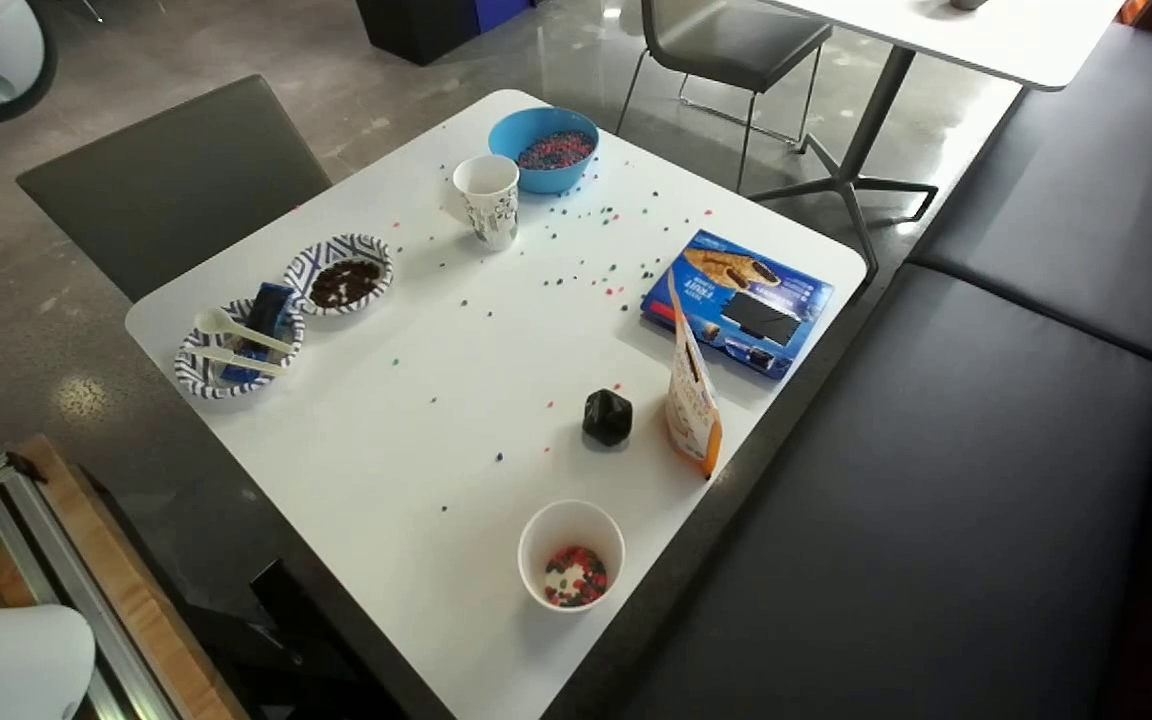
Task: Lightly pour some of the contents of the blue bowl into the cup
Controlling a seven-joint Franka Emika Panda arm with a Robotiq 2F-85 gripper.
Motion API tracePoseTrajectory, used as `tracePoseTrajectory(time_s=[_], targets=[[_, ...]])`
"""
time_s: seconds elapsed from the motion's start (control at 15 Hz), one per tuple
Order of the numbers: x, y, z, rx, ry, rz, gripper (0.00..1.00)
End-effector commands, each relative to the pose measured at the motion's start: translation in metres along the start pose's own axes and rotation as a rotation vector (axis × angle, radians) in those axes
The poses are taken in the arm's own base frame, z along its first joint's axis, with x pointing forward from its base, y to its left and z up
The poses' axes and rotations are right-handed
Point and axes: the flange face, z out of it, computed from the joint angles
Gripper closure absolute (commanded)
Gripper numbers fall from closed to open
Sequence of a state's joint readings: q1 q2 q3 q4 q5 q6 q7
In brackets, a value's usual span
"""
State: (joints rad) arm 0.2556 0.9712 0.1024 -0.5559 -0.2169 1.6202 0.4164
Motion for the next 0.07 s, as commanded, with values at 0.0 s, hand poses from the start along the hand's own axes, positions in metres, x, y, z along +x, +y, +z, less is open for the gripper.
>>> tracePoseTrajectory(time_s=[0.0], targets=[[-0.0003,-0.0009,0.0003,0.0,0.0,-0.001,0.0]])
